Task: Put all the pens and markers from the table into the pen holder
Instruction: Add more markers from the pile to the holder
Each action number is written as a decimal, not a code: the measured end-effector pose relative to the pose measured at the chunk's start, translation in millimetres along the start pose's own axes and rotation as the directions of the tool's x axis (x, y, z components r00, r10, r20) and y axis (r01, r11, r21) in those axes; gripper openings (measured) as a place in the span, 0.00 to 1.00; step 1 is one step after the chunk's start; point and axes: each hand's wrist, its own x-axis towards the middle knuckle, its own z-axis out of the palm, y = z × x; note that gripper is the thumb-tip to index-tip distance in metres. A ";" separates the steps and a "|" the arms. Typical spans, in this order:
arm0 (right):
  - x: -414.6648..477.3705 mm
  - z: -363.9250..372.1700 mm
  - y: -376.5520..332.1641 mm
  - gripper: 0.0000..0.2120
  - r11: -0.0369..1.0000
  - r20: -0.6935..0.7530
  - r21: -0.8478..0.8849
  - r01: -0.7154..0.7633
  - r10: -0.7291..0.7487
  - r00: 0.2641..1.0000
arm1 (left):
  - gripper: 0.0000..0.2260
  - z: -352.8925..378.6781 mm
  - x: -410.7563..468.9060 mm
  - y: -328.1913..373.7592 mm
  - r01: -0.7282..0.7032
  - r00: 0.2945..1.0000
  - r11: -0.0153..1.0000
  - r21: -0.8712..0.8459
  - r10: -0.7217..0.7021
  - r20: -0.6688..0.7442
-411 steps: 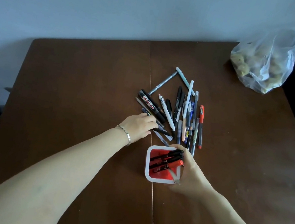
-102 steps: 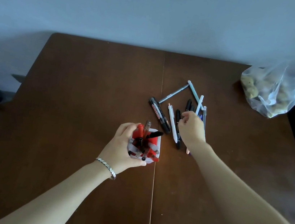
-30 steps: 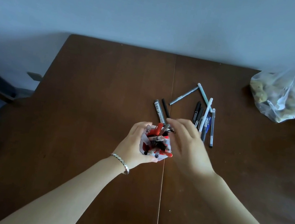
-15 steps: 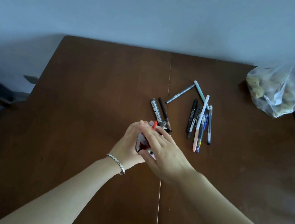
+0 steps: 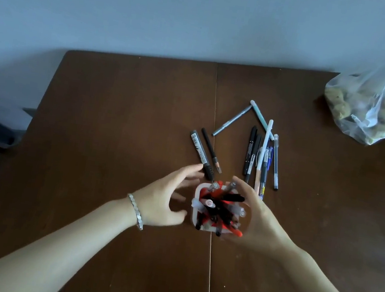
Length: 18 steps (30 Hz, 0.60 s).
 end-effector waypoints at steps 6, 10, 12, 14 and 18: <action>-0.4 -14.7 5.7 0.48 1.000 -0.041 -0.014 0.003 -0.004 0.999 | 0.26 -26.1 87.0 -7.3 0.032 0.995 0.715 0.698 0.043 -0.089; 0.1 -14.4 7.7 0.46 1.000 -0.045 -0.009 -0.005 0.004 0.999 | 0.22 -7.5 131.9 -10.4 -0.194 0.980 0.297 0.935 0.096 0.173; 0.2 -14.4 9.2 0.46 1.000 -0.032 -0.002 -0.009 0.009 0.999 | 0.19 -4.1 140.7 -8.7 -0.253 0.967 0.156 0.955 0.057 0.247; 0.2 -14.1 9.1 0.46 1.000 -0.031 0.013 -0.007 0.008 1.000 | 0.18 -3.3 143.1 -7.8 -0.264 0.964 0.104 0.959 0.033 0.262; -0.5 -11.4 7.4 0.45 0.999 -0.053 0.034 0.006 -0.004 0.999 | 0.15 -6.0 122.3 -16.4 -0.238 0.971 0.090 0.967 0.061 0.233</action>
